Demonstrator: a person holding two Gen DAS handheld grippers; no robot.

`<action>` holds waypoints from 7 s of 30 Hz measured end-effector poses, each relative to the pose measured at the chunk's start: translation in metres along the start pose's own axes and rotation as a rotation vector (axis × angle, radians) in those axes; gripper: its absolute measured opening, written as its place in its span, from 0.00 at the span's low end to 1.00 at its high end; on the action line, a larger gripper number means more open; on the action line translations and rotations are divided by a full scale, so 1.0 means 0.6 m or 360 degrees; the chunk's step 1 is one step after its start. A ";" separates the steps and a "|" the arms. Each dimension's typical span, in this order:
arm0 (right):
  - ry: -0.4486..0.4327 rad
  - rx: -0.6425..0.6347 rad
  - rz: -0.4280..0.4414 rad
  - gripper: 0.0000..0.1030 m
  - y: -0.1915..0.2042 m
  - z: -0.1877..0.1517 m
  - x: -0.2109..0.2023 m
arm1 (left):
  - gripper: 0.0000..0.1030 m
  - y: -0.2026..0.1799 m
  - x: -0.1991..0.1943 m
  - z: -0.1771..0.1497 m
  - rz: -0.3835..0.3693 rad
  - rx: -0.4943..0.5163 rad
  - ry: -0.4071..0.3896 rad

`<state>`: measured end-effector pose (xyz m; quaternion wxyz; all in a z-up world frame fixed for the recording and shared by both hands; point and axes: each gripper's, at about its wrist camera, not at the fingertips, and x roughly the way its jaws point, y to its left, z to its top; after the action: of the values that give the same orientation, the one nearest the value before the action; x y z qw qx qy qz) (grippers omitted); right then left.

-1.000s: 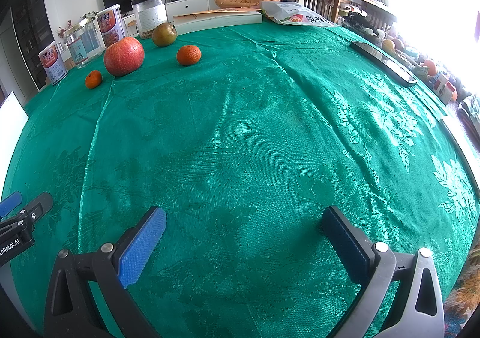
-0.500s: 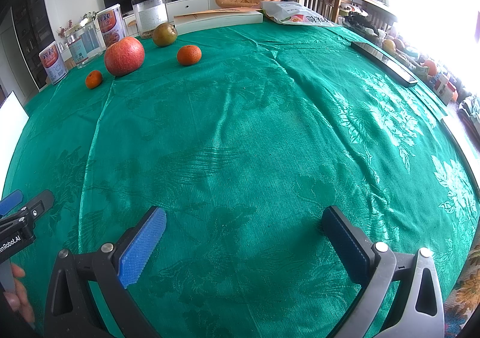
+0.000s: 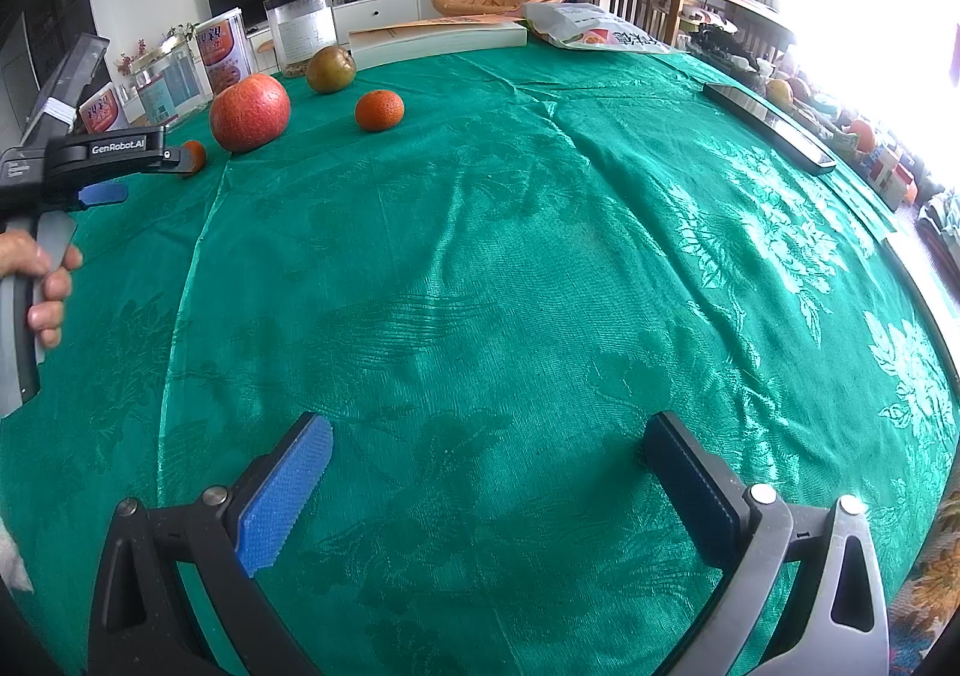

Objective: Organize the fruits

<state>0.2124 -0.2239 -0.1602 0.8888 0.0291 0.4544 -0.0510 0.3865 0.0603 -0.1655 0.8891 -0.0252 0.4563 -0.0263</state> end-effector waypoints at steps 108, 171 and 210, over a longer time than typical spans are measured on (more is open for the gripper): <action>0.0442 0.0104 0.0742 0.91 -0.021 0.034 -0.042 | 0.97 0.006 -0.246 -0.262 -0.0077 0.0031 0.0189; -0.0277 -0.0746 0.0708 1.00 0.296 0.017 -0.313 | 0.92 0.146 -0.517 -0.307 -0.0119 -0.0221 -0.0190; -0.0016 0.0028 0.0107 1.00 -0.003 -0.001 0.012 | 0.98 -0.068 -0.162 -0.267 0.0129 0.0013 -0.0029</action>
<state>0.2156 -0.2263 -0.1664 0.8920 0.0519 0.4484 -0.0251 0.1985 0.0230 -0.1773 0.8936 -0.0031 0.4488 0.0082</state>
